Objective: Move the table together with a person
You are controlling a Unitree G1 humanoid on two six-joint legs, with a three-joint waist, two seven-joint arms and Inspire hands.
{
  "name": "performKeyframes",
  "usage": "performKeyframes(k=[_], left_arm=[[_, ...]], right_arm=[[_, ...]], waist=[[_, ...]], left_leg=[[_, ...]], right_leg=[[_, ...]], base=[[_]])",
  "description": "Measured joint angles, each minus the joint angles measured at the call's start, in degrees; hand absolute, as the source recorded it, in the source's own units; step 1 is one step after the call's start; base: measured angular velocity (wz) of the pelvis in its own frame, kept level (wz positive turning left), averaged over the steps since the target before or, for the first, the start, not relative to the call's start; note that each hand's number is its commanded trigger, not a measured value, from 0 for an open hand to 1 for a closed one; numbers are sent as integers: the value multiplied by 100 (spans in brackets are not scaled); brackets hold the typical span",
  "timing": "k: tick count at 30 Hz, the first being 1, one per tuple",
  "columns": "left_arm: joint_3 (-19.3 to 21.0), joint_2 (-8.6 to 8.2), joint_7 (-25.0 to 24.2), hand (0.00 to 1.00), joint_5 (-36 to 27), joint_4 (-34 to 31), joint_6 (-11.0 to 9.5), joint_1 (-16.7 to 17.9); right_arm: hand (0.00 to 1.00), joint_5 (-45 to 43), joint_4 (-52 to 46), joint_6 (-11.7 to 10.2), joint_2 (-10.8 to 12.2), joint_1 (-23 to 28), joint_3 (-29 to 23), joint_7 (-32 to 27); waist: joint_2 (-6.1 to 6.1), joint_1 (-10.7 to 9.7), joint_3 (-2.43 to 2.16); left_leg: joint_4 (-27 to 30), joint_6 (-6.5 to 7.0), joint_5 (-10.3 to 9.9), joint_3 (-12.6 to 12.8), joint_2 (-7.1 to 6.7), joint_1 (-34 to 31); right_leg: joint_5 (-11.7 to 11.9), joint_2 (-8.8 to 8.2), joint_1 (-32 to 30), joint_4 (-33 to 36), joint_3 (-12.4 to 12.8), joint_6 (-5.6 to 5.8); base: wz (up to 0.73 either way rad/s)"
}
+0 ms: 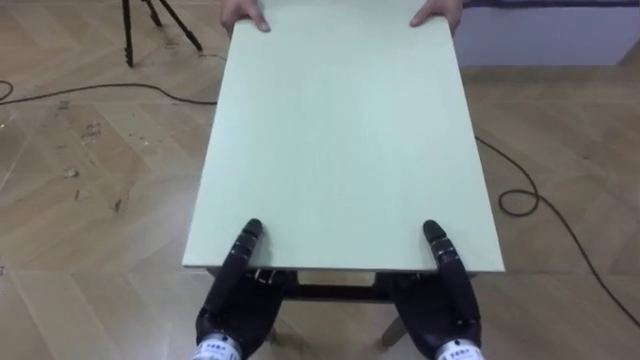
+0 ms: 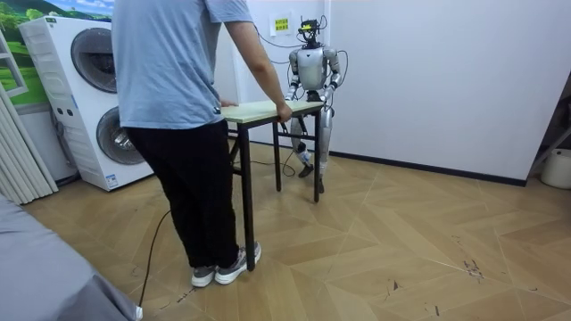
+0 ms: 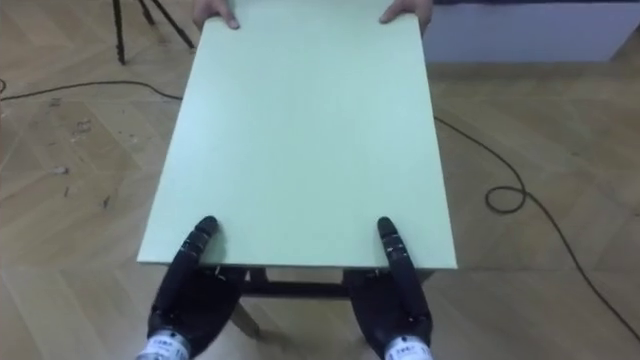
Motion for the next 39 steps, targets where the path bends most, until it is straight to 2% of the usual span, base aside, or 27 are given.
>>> performKeyframes(k=[1,2,3,4,6,8,11,14,15,16,17,18,19,20,21,23,26,27,28,29,31,32,34,36,37,38,39], left_arm=[[13,45,0,100,0,-75,-39,-3],[50,56,-2,100,0,-90,-53,-12],[88,54,-2,100,6,-91,-82,-49],[108,41,-2,100,35,-91,-106,-60],[126,50,-2,100,62,-90,-128,-54],[126,64,-1,100,64,-80,-124,-14],[31,63,5,100,67,-72,-124,62],[-25,65,8,100,78,-70,-122,133],[-44,57,11,100,77,-68,-123,133],[-22,33,12,100,66,-44,-122,137],[-14,12,12,100,66,-37,-118,162],[0,-40,11,100,63,-37,-118,234],[-2,-70,12,100,62,-37,-111,285],[-3,-85,13,100,62,-37,-111,306],[-8,-122,18,100,61,-37,-111,351],[-6,-190,47,100,62,-38,-88,369],[5,-201,47,100,68,-51,-46,283],[5,-240,51,100,76,-50,-34,230],[8,-245,56,100,77,-50,-31,156],[15,-231,57,100,76,-50,-32,108],[12,-234,108,100,76,-52,-51,10],[12,-239,108,100,72,-52,-53,-3],[5,-246,112,100,70,-52,-50,-121],[-46,-213,221,100,103,-51,-61,-301],[-114,-183,332,100,143,-33,-74,-480],[-133,-185,385,100,155,-30,-80,-550],[-175,-175,418,100,159,65,-96,-700]], right_arm=[[100,16,0,6,2,-92,43,0],[100,34,1,12,6,-132,67,-7],[100,67,5,10,-3,-191,93,-35],[100,81,34,8,16,-239,105,-48],[100,89,81,10,42,-249,126,-48],[100,93,104,24,55,-214,129,-48],[100,91,104,17,44,-119,132,-46],[100,86,105,-52,-1,-44,169,-16],[100,85,105,-114,-12,-41,187,-9],[100,84,105,-141,-44,-33,191,-2],[100,74,107,-138,-63,-33,192,-2],[100,59,111,-139,-107,-27,226,-3],[100,60,111,-143,-171,-22,257,-3],[100,59,111,-146,-177,-21,265,-8],[100,45,110,-187,-222,-21,308,-25],[100,31,105,-228,-248,-22,313,-26],[100,28,7,-281,-245,-42,302,-26],[100,27,-8,-342,-245,-72,307,-26],[100,13,-9,-368,-243,-147,305,-27],[100,10,-9,-380,-240,-183,303,-31],[100,14,-94,-466,-266,-213,301,-47],[100,14,-126,-477,-268,-213,311,-58],[100,42,-155,-486,-279,-269,303,-59],[100,131,-156,-504,-256,-289,297,-59],[100,189,-159,-537,-213,-306,227,-56],[100,193,-158,-508,-203,-320,160,-56],[100,188,-138,-454,-188,-340,48,-56]], waist=[[-74,-11,0],[-112,1,5],[-137,64,8],[-128,83,7],[-123,89,9],[-120,118,15],[-58,182,31],[62,280,42],[103,308,39],[142,344,38],[169,379,38],[255,394,37],[348,395,42],[378,401,51],[452,407,61],[560,423,51],[683,329,60],[770,276,67],[845,176,81],[848,141,84],[877,152,69],[913,151,62],[1055,168,70],[1081,149,69],[1079,74,71],[1081,37,70],[1008,21,87]], left_leg=[[89,-8,81,-6,107,-185],[124,-19,118,-12,141,-253],[238,-54,180,-36,274,-389],[312,-100,242,-126,422,-519],[344,-149,358,-311,591,-657],[276,-178,503,-378,693,-681],[155,-228,712,-464,783,-682],[-254,-340,1126,-502,764,-607],[-437,-538,1316,-681,697,-604],[-293,-637,1285,-904,687,-606],[-51,-686,1115,-982,708,-603],[552,-692,698,-1054,774,-547],[1027,-771,335,-1148,823,-427],[1209,-804,204,-1207,829,-335],[1562,-856,-45,-1324,844,-115],[1995,-911,-288,-1392,880,272],[2027,-951,-347,-1403,874,1057],[1885,-984,-325,-1402,848,1416],[1594,-1093,-338,-1432,756,1692],[1362,-1195,-429,-1438,691,1741],[762,-1218,-497,-1468,466,1767],[677,-1225,-535,-1477,452,1785],[250,-1196,-899,-1587,470,1834],[-300,-1188,-1132,-1585,462,1914],[-756,-1164,-1214,-1572,399,1948],[-959,-1147,-1215,-1552,325,2009],[-1210,-1005,-1156,-1572,105,2074]], right_leg=[[-94,92,-29,-221,-34,-110],[-132,126,-57,-295,-47,-164],[-147,246,-148,-420,-91,-263],[-89,413,-206,-490,-85,-420],[29,643,-191,-682,-184,-622],[132,792,-203,-801,-246,-735],[227,941,-240,-818,-356,-868],[398,1058,-290,-954,-409,-1002],[457,1045,-354,-999,-502,-1061],[494,974,-388,-1001,-678,-1112],[506,939,-385,-1005,-774,-1131],[553,921,-339,-1063,-883,-1156],[589,920,-304,-1104,-978,-1188],[596,921,-300,-1095,-988,-1199],[606,924,-295,-1083,-1007,-1217],[624,961,-331,-1061,-1017,-1247],[675,1012,-538,-967,-1134,-1283],[676,1042,-631,-885,-1207,-1284],[676,1044,-788,-761,-1284,-1284],[689,1020,-881,-718,-1302,-1272],[909,935,-1049,-822,-1497,-1297],[978,946,-1053,-924,-1527,-1303],[1105,970,-1197,-931,-1535,-1311],[1200,959,-1387,-799,-1401,-1281],[1292,921,-1587,-672,-1165,-1208],[1348,871,-1723,-545,-1090,-1193],[1479,669,-2101,-42,-1000,-1160]], base=[[-11],[-11],[-20],[-17],[0],[2],[-3],[-7],[-13],[-21],[-26],[-19],[-13],[-13],[-13],[-4],[14],[21],[20],[10],[-10],[-8],[2],[27],[47],[37],[-4]])
